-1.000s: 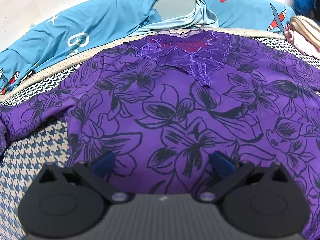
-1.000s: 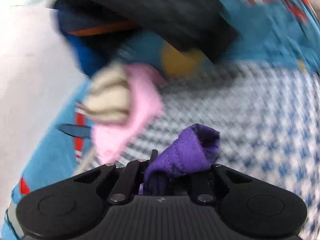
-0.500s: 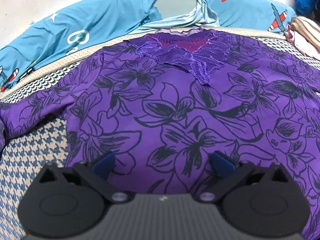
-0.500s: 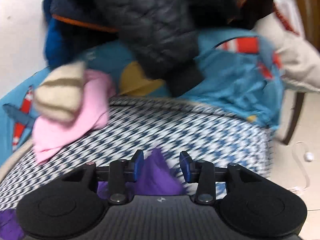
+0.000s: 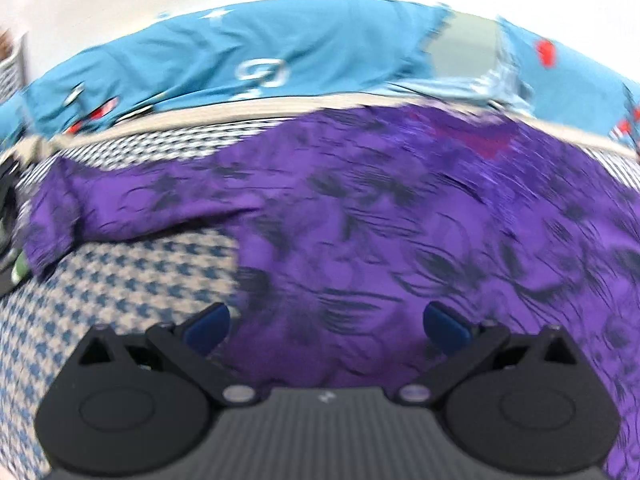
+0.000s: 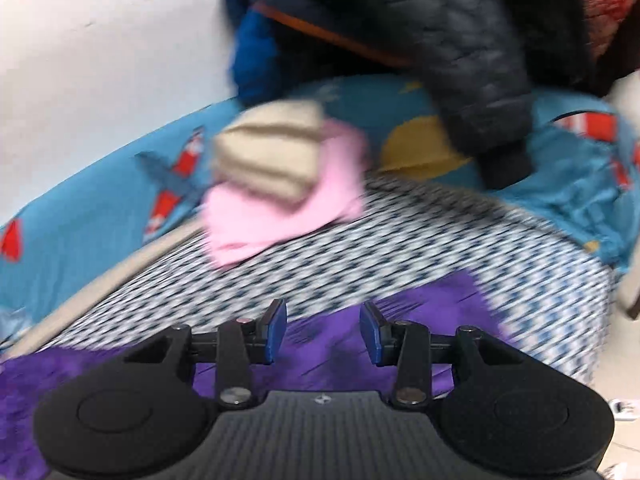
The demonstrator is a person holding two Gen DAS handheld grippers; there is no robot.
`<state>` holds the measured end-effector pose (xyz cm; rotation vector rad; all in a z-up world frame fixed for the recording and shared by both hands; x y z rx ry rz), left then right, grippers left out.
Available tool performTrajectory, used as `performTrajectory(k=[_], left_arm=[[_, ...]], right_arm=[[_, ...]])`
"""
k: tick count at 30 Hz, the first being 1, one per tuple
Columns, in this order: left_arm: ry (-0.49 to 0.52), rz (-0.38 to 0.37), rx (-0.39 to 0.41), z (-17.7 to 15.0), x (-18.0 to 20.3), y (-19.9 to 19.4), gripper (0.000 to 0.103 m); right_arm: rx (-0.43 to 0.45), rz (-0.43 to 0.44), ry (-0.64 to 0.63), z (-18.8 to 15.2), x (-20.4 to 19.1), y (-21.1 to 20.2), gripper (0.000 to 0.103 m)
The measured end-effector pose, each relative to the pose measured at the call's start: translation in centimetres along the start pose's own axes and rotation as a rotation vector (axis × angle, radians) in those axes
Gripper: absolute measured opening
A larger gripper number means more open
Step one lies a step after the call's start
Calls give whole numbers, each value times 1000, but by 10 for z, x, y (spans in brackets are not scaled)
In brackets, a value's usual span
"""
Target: Fold clothes
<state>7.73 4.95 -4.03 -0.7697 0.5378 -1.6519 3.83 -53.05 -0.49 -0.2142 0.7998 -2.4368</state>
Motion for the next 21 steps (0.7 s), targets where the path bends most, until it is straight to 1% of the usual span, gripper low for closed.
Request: performTrajectory(k=[2, 5, 7, 9, 12, 17, 21], left_arm=[[-61, 19, 8, 5, -20, -3, 103], [-140, 92, 49, 16, -56, -10, 103], [-163, 148, 64, 22, -77, -15, 102], [-170, 220, 78, 27, -99, -19, 101], [-157, 294, 100, 32, -126, -25, 99], [-41, 378, 148, 41, -152, -24, 100], [-30, 404, 167, 44, -169, -18, 100]], right_arm=[[-5, 33, -25, -6, -15, -9, 40], [-16, 95, -42, -12, -35, -25, 40], [-21, 133, -44, -16, -46, -36, 41], [-20, 177, -49, -22, -59, -48, 41], [-21, 242, -66, -32, -78, -67, 42], [-42, 338, -110, -57, -110, -95, 43], [-57, 404, -189, -80, -141, -111, 43]])
Point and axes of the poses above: each gripper's, at about its wrist camera, not at the fingertips, and y roughly the way its jaws point, x to its right, z to its top, the point moved 6 cm from there along y, roughly the way its jaws point, and after that the axes turned 15 degrees about -z, right-handed, at the moved point
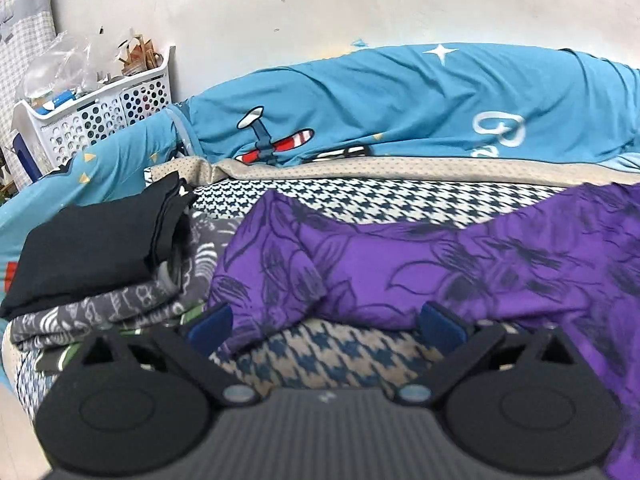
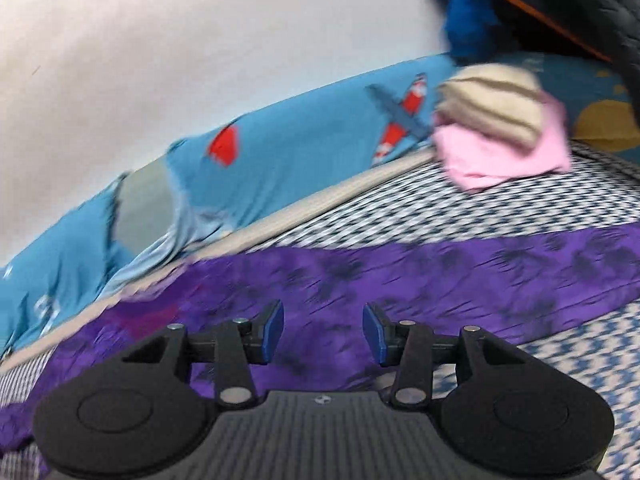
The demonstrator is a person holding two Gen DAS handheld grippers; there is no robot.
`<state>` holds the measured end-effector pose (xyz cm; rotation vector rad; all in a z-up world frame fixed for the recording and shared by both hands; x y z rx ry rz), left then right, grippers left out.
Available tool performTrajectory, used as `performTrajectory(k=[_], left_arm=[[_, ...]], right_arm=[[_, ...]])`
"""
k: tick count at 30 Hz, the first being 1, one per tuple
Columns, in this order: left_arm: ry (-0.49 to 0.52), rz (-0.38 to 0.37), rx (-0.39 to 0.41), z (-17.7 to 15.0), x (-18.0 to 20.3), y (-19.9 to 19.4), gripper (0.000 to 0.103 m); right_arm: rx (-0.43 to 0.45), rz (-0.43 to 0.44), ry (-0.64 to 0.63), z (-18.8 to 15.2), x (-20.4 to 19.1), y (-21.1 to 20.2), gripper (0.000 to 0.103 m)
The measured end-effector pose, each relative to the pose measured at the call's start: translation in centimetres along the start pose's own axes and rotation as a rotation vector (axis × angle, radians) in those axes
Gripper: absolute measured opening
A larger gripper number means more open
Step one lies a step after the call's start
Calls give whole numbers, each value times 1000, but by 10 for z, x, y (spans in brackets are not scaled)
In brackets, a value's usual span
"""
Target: Fold clothes
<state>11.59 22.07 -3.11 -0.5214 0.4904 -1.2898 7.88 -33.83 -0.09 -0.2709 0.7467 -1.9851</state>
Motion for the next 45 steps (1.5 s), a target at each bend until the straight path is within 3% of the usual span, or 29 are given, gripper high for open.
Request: performTrajectory(k=[5, 10, 15, 19, 22, 24, 27, 33, 37, 44, 45], left_arm=[[-1, 18, 48, 5, -17, 13, 100], [-79, 5, 65, 8, -40, 23, 96], [-146, -30, 44, 6, -53, 32, 72], [-173, -43, 35, 5, -57, 35, 60], [-188, -40, 36, 7, -59, 34, 43], [-204, -12, 55, 10, -65, 30, 30], [-244, 68, 90, 15, -80, 21, 22], [-315, 210, 156, 22, -112, -1, 19], [-337, 252, 184, 26, -125, -14, 19], [-393, 275, 232, 30, -142, -37, 20], [-413, 242, 225, 29, -144, -37, 20]], right_arm=[[-33, 42, -64, -16, -35, 4, 43], [-53, 74, -96, -23, -58, 6, 43], [-78, 94, -131, -31, -77, 9, 43], [-87, 112, -157, -37, -89, 10, 43], [-88, 120, -171, -39, -93, 9, 43], [-92, 124, -172, -40, -95, 9, 43], [-93, 127, -177, -41, -96, 9, 43], [-89, 134, -188, -42, -99, 8, 43], [-86, 137, -200, -44, -102, 8, 43], [-90, 137, -216, -49, -104, 9, 43], [-91, 138, -217, -49, -105, 9, 43]])
Point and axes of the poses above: each gripper's, at about its wrist camera, not at the fingertips, and y roughly the way its jaws point, x to its right, z to its top, the point moved 6 cm from there along y, roughly the way its jaws point, and after that the axes turned 15 degrees about -z, right-handed, at the moved point
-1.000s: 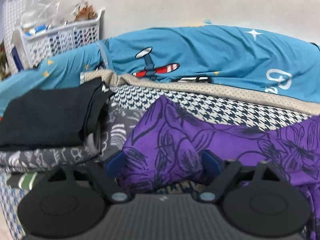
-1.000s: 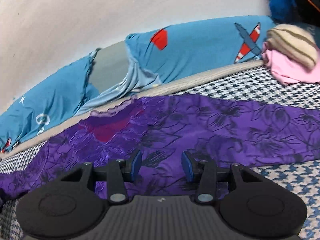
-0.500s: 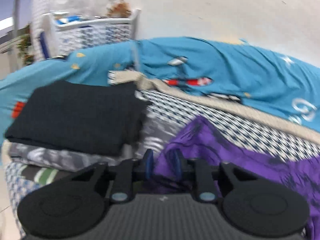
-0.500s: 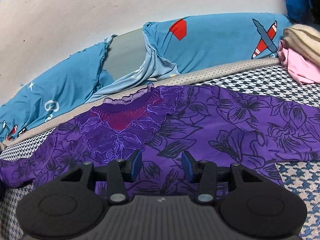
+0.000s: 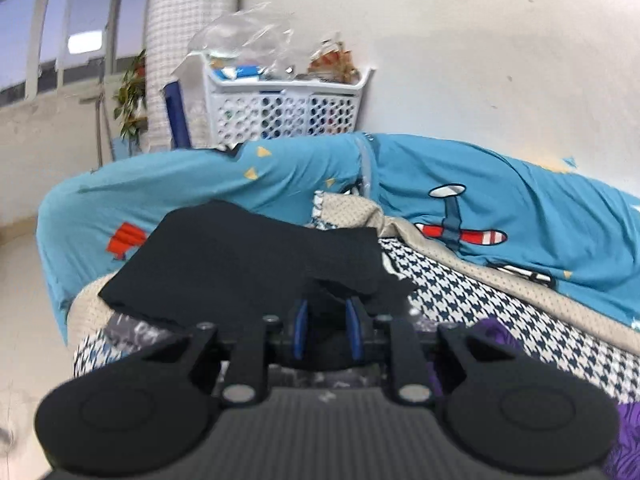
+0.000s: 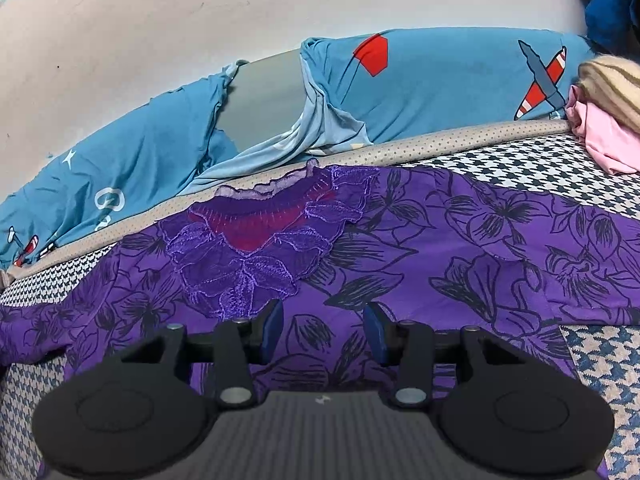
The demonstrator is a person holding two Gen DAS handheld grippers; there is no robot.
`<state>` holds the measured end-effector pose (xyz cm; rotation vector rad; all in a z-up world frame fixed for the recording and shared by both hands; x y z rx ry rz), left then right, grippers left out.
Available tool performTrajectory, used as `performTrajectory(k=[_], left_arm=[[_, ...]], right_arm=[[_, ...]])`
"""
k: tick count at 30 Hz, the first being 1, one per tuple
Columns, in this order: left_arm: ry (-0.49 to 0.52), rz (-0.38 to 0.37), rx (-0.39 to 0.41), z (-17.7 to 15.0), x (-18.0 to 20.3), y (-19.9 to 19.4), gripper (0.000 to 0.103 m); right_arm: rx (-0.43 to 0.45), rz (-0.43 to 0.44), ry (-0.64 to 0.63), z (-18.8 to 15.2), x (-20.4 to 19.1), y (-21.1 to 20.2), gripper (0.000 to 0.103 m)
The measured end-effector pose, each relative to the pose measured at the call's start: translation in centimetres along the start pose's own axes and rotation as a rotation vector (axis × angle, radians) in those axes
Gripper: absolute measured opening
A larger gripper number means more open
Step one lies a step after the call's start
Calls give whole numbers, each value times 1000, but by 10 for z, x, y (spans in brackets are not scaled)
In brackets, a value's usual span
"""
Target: Fold clothes
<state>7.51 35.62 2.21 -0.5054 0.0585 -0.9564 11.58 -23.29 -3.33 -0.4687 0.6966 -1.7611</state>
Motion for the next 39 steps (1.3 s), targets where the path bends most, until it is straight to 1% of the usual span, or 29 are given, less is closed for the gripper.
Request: performTrajectory(k=[2, 4, 6, 7, 9, 11, 15, 21, 26, 30, 34, 39], left_arm=[[-35, -59, -33, -2, -1, 0, 23], [-23, -88, -43, -4, 1, -2, 28], [-8, -112, -47, -5, 5, -5, 36], [-4, -119, -47, -6, 6, -7, 38], [-4, -126, -55, -8, 7, -9, 49], [-14, -132, -72, -10, 7, -8, 57], [-59, -132, -102, -12, 1, -5, 70], [-107, -113, -115, -5, -11, -6, 84], [-163, -136, -131, 1, -18, -6, 89], [-183, -132, -131, 4, -23, -7, 91], [-196, -124, -138, 7, -29, -6, 92], [-190, -108, -139, 10, -33, -6, 96]], right_arm=[[-1, 4, -4, -1, -2, 0, 43], [-5, 6, -10, -2, -4, 1, 43], [-12, 9, -14, -4, -6, 2, 43], [-11, 12, -15, -5, -7, 3, 43], [-1, 38, -27, -6, -13, 2, 43], [12, 83, -58, -9, -25, -1, 43], [17, 207, -132, -22, -58, -10, 43], [30, 373, -291, -53, -118, -32, 43], [69, 496, -387, -77, -170, -55, 43], [87, 595, -404, -89, -217, -69, 43], [78, 665, -426, -92, -268, -75, 43], [71, 737, -481, -96, -331, -75, 43]])
Point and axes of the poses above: each gripper's, at about its wrist camera, not at the fingertips, and y roughly the way its jaws point, x to its right, z to its top, the point moved 6 cm from there along y, roughly the way its jaws point, and after that the axes turned 15 degrees about -z, right-handed, at the moved point
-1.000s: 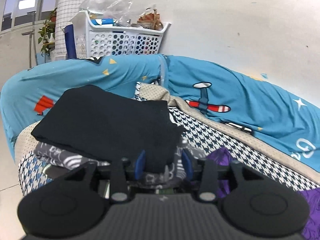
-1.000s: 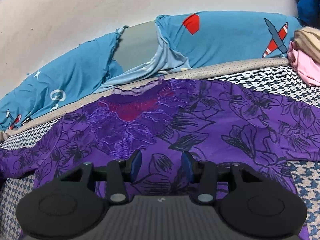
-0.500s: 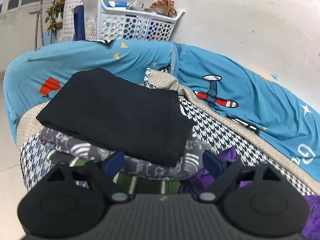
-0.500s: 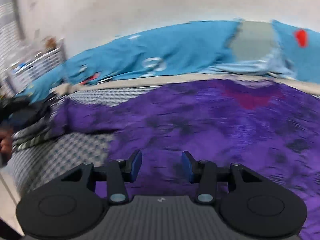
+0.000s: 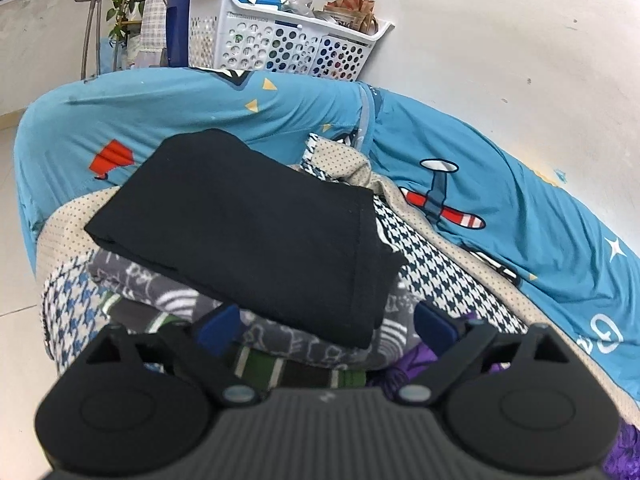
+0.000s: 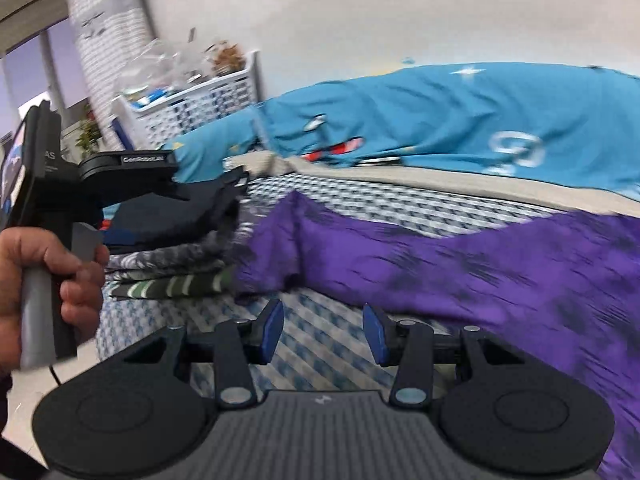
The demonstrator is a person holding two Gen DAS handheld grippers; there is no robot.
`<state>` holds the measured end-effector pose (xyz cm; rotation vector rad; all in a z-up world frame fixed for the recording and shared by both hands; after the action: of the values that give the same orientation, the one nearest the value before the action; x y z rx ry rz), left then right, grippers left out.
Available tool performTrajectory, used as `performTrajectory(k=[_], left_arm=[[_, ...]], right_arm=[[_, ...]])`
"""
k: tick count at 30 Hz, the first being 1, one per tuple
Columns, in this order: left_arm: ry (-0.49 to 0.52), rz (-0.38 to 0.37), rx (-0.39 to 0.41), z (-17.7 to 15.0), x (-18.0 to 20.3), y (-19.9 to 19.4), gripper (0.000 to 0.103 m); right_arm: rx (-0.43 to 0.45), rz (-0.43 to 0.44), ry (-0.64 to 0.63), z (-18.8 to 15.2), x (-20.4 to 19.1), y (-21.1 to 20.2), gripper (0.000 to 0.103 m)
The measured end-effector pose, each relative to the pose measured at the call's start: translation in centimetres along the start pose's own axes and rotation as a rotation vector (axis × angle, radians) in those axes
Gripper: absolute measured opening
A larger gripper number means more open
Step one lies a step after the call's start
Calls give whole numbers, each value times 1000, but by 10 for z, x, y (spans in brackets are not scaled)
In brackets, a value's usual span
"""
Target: Fold clothes
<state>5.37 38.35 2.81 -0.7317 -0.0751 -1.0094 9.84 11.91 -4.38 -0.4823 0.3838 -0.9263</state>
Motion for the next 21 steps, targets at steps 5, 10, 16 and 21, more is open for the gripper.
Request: performTrajectory(k=[5, 10, 16, 21], left_arm=[[14, -2, -17, 0, -2, 2, 96], [-10, -10, -29, 2, -9, 3, 96], [-24, -25, -28, 4, -10, 2, 97], [-14, -16, -9, 9, -13, -1, 98]], right_arm=[[-8, 17, -35, 11, -31, 41, 43], [-6, -12, -53, 16, -44, 71, 43], [-21, -27, -36, 18, -50, 106, 34], [-20, 45, 11, 16, -62, 105, 7]])
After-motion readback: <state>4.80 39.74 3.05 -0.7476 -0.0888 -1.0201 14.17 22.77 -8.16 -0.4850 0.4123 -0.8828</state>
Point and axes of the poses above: each gripper's, at about its wrist camera, not at the fingertips, and y roughly the way its jaws point, x to its right, z to its top, the point moved 6 cm from there along y, roughly the way its jaws point, and after that the axes turned 15 degrees about -z, right-handed, at the moved point
